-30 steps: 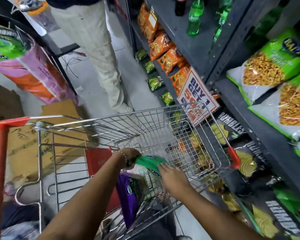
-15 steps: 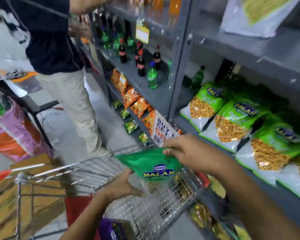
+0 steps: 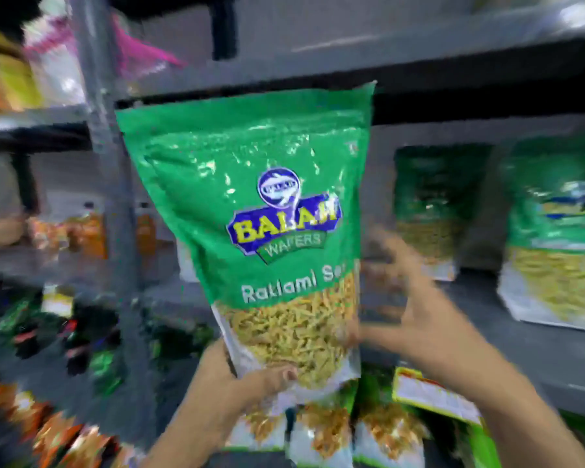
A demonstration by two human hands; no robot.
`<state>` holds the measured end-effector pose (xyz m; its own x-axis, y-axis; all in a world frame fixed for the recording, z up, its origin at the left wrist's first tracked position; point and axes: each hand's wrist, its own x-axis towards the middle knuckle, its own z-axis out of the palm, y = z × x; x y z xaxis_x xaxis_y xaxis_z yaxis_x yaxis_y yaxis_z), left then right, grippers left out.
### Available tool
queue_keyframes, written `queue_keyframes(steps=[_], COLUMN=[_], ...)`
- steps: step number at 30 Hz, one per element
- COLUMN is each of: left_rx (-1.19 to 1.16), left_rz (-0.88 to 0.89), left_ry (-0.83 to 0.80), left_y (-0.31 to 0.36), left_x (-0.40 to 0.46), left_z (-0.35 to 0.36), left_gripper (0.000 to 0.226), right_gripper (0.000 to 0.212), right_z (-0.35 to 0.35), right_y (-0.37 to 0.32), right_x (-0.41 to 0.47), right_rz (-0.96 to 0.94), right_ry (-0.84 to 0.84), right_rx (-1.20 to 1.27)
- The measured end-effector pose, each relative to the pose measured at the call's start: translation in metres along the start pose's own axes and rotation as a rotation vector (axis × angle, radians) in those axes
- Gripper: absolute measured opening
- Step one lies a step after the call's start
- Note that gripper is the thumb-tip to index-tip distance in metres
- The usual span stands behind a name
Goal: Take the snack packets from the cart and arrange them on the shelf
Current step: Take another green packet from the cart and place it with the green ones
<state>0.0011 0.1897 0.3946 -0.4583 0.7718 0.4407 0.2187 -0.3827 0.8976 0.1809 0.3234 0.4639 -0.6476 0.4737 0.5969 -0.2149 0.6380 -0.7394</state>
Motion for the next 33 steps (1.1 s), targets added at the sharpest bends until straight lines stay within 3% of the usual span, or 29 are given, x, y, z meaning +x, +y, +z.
queue_keyframes(steps=[2, 5, 7, 10, 13, 18, 22, 26, 30, 33], left_rx=[-0.046, -0.072, -0.041, -0.022, -0.041, -0.04, -0.062, -0.03, 0.034, 0.06], left_rz=[-0.005, -0.05, -0.073, -0.082, -0.11, -0.124, -0.144, -0.159, -0.162, -0.17], left_ry=[-0.069, -0.167, -0.188, -0.207, -0.202, -0.241, -0.265, -0.285, -0.28, -0.258], left_y=[0.004, -0.009, -0.024, -0.046, -0.061, -0.074, -0.076, -0.079, -0.074, -0.059], left_x=[0.034, 0.082, 0.106, 0.138, 0.163, 0.193, 0.204, 0.209, 0.203, 0.189], left_z=[0.021, 0.062, 0.082, 0.108, 0.123, 0.141, 0.151, 0.153, 0.156, 0.153], left_gripper=[0.055, 0.074, 0.075, 0.054, 0.05, 0.03, 0.031, 0.055, 0.03, 0.039], right_gripper=[0.081, 0.072, 0.075, 0.096, 0.091, 0.1, 0.093, 0.091, 0.077, 0.082], right_z=[-0.012, -0.047, -0.064, -0.085, -0.093, -0.107, -0.113, -0.113, -0.113, -0.108], right_y=[0.02, 0.052, 0.077, 0.114, 0.124, 0.129, 0.133, 0.14, 0.137, 0.119], right_x=[-0.009, -0.01, -0.004, 0.003, 0.016, 0.036, 0.041, 0.042, 0.039, 0.033], right_rz=[0.094, 0.177, 0.219, 0.255, 0.32, 0.444, 0.464, 0.455, 0.491, 0.434], right_ry=[-0.05, 0.12, 0.181, 0.222, 0.239, 0.206, 0.225, 0.254, 0.255, 0.31], right_rx=[0.048, 0.024, -0.016, -0.078, -0.221, -0.375, -0.378, -0.363, -0.383, -0.34])
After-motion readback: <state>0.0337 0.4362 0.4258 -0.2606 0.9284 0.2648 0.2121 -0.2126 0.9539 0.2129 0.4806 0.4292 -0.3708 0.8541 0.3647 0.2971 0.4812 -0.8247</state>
